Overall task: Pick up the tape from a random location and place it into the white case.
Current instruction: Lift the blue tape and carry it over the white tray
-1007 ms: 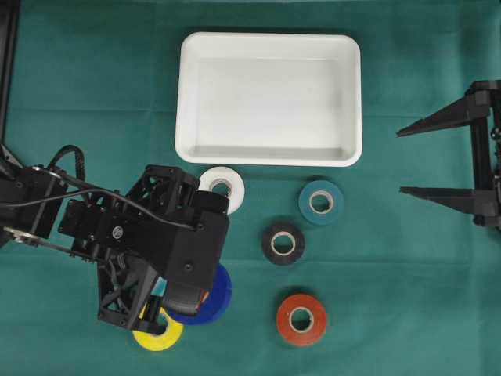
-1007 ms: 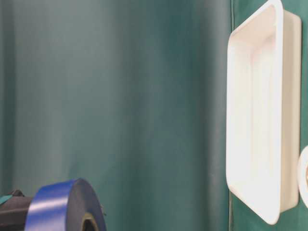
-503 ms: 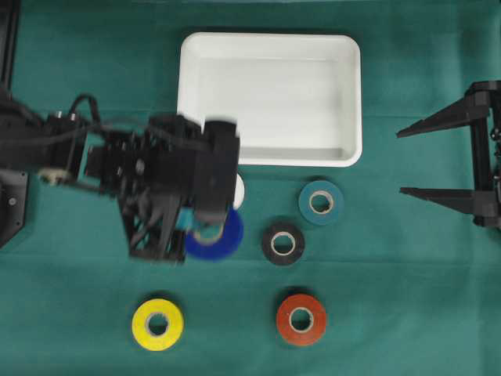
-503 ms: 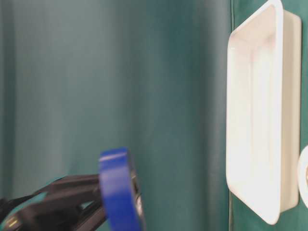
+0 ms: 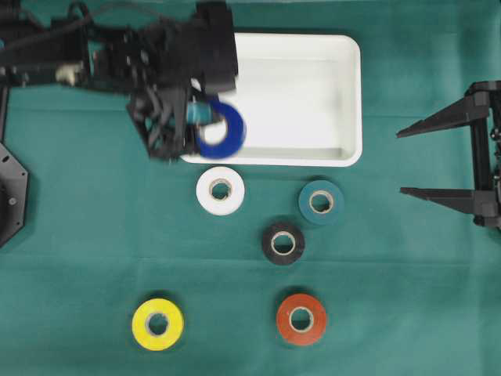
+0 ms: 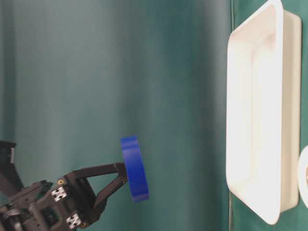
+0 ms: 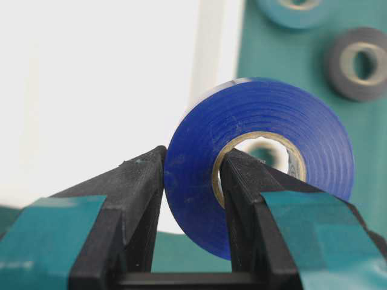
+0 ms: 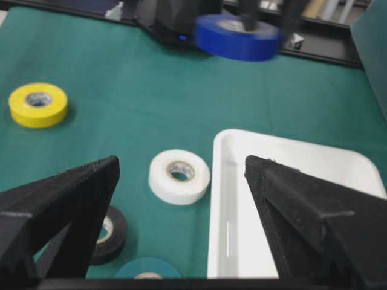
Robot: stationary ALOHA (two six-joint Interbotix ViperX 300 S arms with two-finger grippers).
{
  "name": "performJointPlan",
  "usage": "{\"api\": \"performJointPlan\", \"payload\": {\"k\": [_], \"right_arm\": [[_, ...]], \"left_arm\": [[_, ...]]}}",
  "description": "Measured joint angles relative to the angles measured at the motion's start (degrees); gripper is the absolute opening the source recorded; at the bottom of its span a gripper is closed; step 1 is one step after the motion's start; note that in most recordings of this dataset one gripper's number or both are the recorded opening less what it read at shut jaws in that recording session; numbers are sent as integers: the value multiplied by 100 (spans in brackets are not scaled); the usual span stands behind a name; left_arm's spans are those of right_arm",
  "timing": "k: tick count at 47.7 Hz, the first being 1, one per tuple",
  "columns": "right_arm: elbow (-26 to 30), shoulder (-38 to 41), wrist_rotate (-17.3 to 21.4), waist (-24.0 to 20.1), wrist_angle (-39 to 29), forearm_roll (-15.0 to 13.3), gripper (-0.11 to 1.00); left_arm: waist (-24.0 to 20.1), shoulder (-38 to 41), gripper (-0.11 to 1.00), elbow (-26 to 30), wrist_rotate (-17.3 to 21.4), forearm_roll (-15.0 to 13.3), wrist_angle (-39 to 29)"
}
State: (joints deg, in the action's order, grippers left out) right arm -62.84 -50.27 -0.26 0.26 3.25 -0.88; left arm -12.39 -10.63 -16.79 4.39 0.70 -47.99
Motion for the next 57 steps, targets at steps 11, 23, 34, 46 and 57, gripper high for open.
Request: {"api": "performJointPlan", "payload": {"k": [11, 23, 34, 46, 57], "right_arm": [[0, 0, 0, 0, 0, 0, 91], [0, 0, -9, 0, -70, 0, 91], [0, 0, -9, 0, -79, 0, 91], [0, 0, 0, 0, -79, 0, 91], [0, 9, 0, 0, -70, 0, 91]], "left_arm": [[-650, 0, 24, 0, 141, 0, 9], [-914, 0, 24, -9, 149, 0, 18], [-879, 9, 24, -9, 167, 0, 97], [-668, 457, 24, 290, 176, 0, 413], [-580, 1116, 24, 1002, 422, 0, 483]]}}
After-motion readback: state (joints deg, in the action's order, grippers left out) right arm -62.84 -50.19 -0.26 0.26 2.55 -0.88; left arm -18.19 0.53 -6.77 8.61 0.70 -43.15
